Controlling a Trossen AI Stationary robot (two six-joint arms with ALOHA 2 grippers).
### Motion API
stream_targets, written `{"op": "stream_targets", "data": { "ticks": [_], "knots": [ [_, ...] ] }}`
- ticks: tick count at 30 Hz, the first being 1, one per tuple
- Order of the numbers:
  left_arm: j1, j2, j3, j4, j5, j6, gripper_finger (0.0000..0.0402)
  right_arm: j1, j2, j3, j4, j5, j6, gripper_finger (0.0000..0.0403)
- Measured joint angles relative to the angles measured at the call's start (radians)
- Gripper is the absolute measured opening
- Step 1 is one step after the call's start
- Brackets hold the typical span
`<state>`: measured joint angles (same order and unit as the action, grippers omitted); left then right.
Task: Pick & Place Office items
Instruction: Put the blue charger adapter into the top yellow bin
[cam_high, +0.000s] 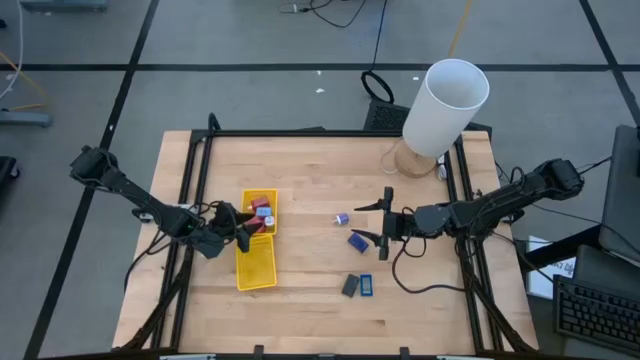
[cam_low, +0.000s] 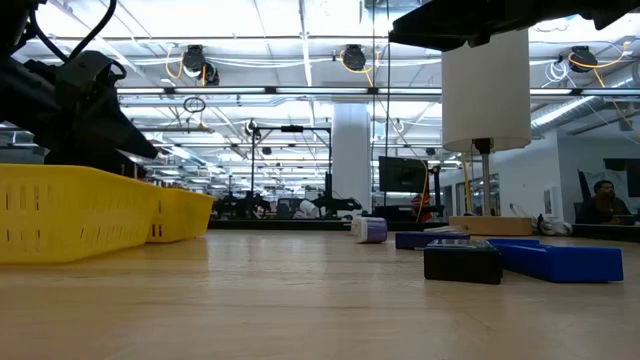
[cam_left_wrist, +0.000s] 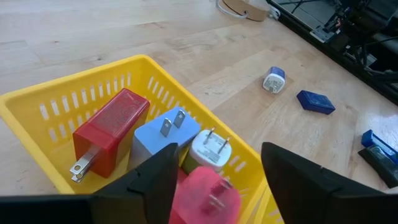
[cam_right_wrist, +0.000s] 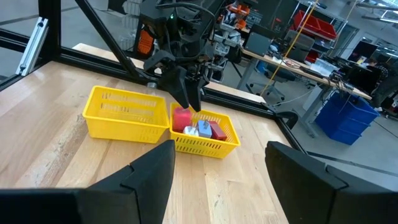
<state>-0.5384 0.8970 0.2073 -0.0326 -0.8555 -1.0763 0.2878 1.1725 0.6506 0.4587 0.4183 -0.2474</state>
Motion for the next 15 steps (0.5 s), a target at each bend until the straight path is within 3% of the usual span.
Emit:
{"op": "stream_targets", "data": {
  "ticks": [9,15],
  "knots": [
    [0.000,0.000,0.000,0.000,0.000,0.000,0.0258,0.000,0.000,0.000,0.000,0.000,0.000,0.0238],
    [0.000,0.000,0.000,0.029,0.001,-0.005,0.0254,0.000,0.000,0.000,0.000,-0.003,-0.003,0.0238]
  ]
}}
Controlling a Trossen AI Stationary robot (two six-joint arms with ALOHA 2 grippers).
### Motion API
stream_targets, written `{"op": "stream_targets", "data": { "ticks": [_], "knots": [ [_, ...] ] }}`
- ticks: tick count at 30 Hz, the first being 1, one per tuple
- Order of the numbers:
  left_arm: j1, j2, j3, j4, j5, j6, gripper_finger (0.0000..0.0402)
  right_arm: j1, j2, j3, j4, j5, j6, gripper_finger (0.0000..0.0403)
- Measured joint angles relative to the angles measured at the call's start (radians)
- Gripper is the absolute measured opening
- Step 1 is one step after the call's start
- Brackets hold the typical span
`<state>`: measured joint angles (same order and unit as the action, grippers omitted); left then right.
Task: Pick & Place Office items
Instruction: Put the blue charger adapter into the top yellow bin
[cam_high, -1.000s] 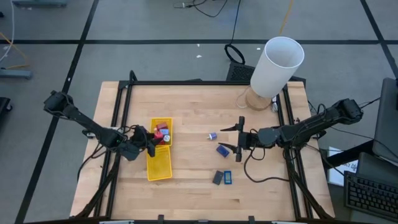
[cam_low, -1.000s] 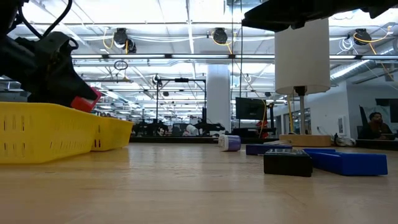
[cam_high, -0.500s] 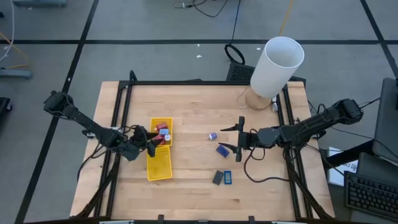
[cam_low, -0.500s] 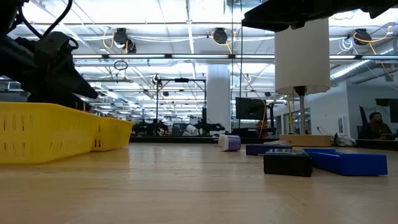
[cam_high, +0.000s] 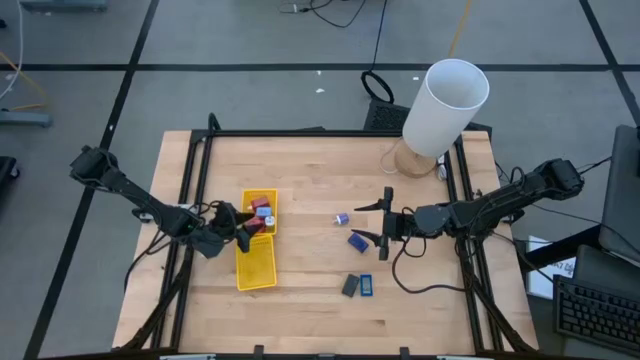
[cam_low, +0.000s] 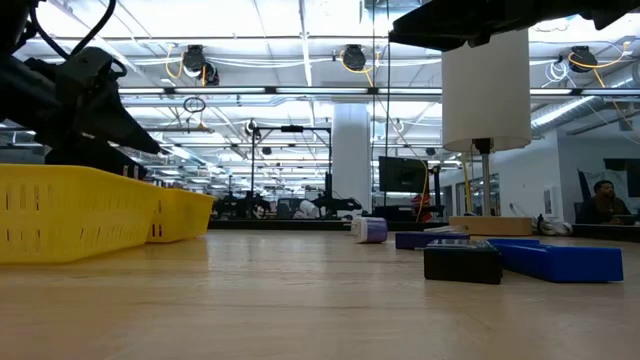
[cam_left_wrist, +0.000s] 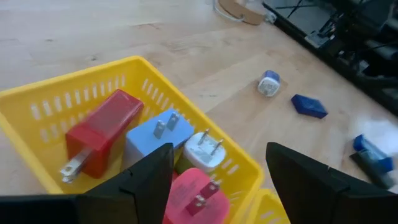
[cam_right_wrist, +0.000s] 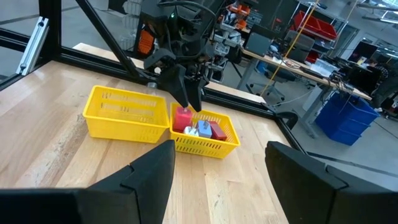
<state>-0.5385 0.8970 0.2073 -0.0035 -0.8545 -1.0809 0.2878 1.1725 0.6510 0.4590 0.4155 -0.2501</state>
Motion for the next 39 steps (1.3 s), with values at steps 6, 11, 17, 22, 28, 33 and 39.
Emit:
{"op": "stream_targets", "data": {
  "ticks": [6,11,17,22,28,33,39],
  "knots": [
    [0.015,-0.046,0.000,0.150,0.064,0.154,0.0244,-0.001,0.000,0.000,-0.044,-0.001,0.063,0.0238],
    [0.034,-0.145,0.000,0.288,0.120,0.423,0.0243,-0.028,0.013,0.000,-0.085,-0.003,0.165,0.0245],
    [0.065,-0.247,0.000,0.404,0.120,0.657,0.0262,-0.088,0.074,0.000,-0.083,-0.135,0.245,0.0283],
    [0.101,-0.278,0.000,0.504,0.120,0.796,0.0275,-0.154,0.167,0.000,-0.077,-0.189,0.235,0.0301],
    [0.132,-0.276,0.000,0.559,0.120,0.875,0.0279,-0.255,0.302,0.000,0.007,-0.327,0.233,0.0294],
    [0.142,-0.275,0.000,0.553,0.121,0.852,0.0273,-0.315,0.407,0.000,0.095,-0.448,0.225,0.0286],
    [0.142,-0.275,0.000,0.552,0.121,0.843,0.0275,-0.345,0.507,0.000,0.113,-0.445,0.172,0.0287]
  ]
}}
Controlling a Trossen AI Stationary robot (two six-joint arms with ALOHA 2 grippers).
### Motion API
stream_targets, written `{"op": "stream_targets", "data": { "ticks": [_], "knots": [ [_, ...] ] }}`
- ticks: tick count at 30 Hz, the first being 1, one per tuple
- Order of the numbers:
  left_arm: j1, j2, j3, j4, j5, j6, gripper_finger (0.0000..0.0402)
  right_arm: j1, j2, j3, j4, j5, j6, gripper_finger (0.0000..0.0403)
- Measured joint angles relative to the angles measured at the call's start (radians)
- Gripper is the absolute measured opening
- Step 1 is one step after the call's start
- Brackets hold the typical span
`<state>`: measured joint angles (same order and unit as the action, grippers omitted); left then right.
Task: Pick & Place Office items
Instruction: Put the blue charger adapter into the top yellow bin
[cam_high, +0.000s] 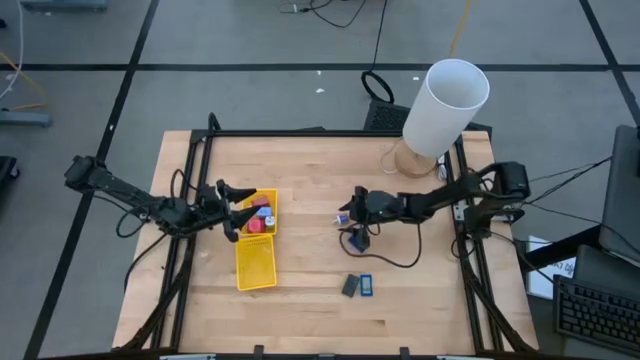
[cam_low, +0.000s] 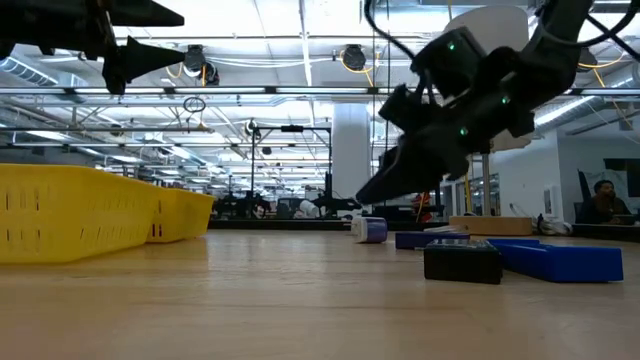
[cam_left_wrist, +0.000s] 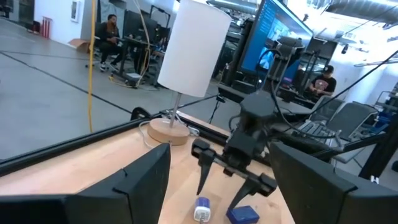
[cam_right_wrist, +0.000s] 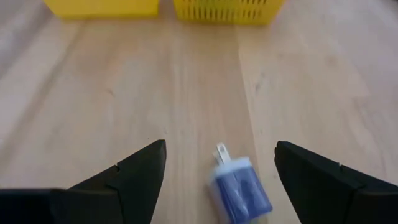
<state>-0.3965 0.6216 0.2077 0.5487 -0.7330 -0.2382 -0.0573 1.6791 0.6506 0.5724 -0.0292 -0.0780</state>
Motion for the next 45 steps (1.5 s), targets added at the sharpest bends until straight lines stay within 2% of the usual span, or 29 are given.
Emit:
{"op": "stream_targets", "data": {
  "ticks": [8,15,21,24,26,31,45],
  "knots": [
    [0.000,0.000,0.000,-0.008,0.000,0.000,0.0283,-0.015,0.055,0.000,0.001,-0.004,-0.005,0.0280],
    [0.000,0.000,0.000,-0.023,0.001,-0.008,0.0269,-0.015,0.068,0.000,-0.012,-0.108,0.045,0.0267],
    [0.000,0.000,0.000,-0.025,0.001,-0.011,0.0259,-0.014,0.068,0.000,-0.008,-0.100,0.072,0.0257],
    [0.000,0.000,0.000,-0.025,0.001,-0.011,0.0255,-0.013,0.068,0.000,-0.009,-0.052,0.102,0.0255],
    [0.000,0.000,0.000,-0.025,0.001,-0.011,0.0256,-0.013,0.068,0.000,-0.010,-0.021,0.103,0.0253],
    [0.000,0.000,0.000,-0.025,0.001,-0.011,0.0265,-0.013,0.068,0.000,-0.012,-0.020,0.093,0.0245],
    [0.000,0.000,0.000,-0.025,0.002,-0.014,0.0247,-0.013,0.067,0.000,-0.016,-0.024,0.093,0.0183]
  ]
}}
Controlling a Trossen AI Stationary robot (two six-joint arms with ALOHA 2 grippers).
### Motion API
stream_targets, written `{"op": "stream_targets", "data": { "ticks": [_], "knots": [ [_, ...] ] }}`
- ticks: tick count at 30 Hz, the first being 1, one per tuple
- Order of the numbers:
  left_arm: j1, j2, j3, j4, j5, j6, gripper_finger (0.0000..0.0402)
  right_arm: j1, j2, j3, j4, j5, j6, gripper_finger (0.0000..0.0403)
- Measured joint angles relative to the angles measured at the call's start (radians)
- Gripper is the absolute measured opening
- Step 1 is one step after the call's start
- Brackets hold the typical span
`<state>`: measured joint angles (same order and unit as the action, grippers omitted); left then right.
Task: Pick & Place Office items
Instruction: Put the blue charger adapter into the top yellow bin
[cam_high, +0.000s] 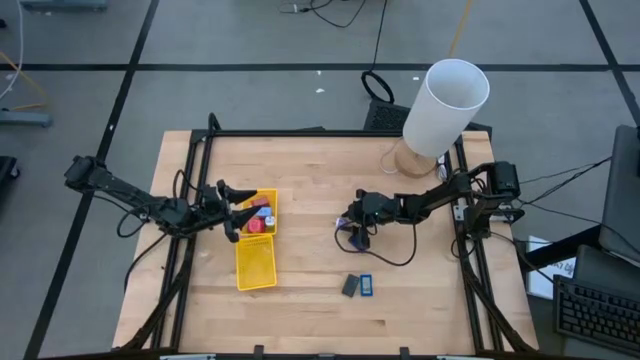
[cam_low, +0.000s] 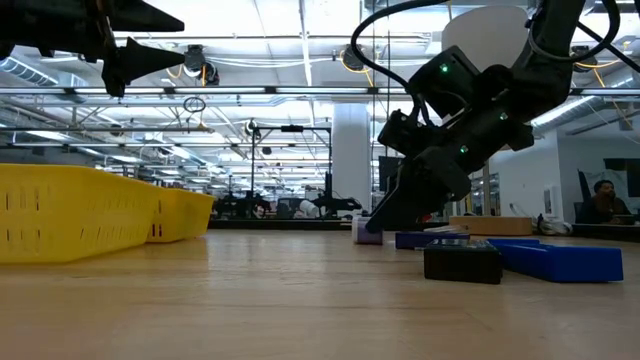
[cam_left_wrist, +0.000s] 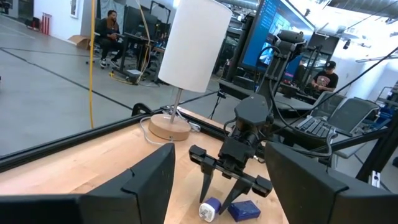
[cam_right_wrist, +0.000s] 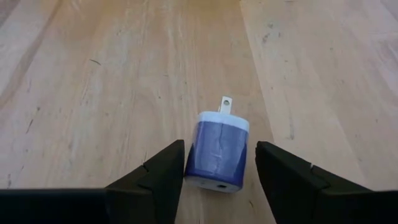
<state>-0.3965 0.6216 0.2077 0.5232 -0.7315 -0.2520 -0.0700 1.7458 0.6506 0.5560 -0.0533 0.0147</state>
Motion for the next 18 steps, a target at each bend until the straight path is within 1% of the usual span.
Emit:
{"op": "stream_targets", "data": {
  "ticks": [8,14,18],
  "knots": [
    [0.000,0.000,0.000,0.000,0.000,0.001,0.0255,0.000,0.000,0.000,-0.023,-0.003,0.000,0.0160],
    [0.000,0.000,0.000,0.000,0.000,0.003,0.0266,0.000,0.000,0.000,-0.023,-0.003,0.000,0.0168],
    [0.000,0.000,0.000,0.000,0.000,0.003,0.0263,0.000,0.000,0.000,-0.023,-0.003,0.000,0.0170]
  ]
}}
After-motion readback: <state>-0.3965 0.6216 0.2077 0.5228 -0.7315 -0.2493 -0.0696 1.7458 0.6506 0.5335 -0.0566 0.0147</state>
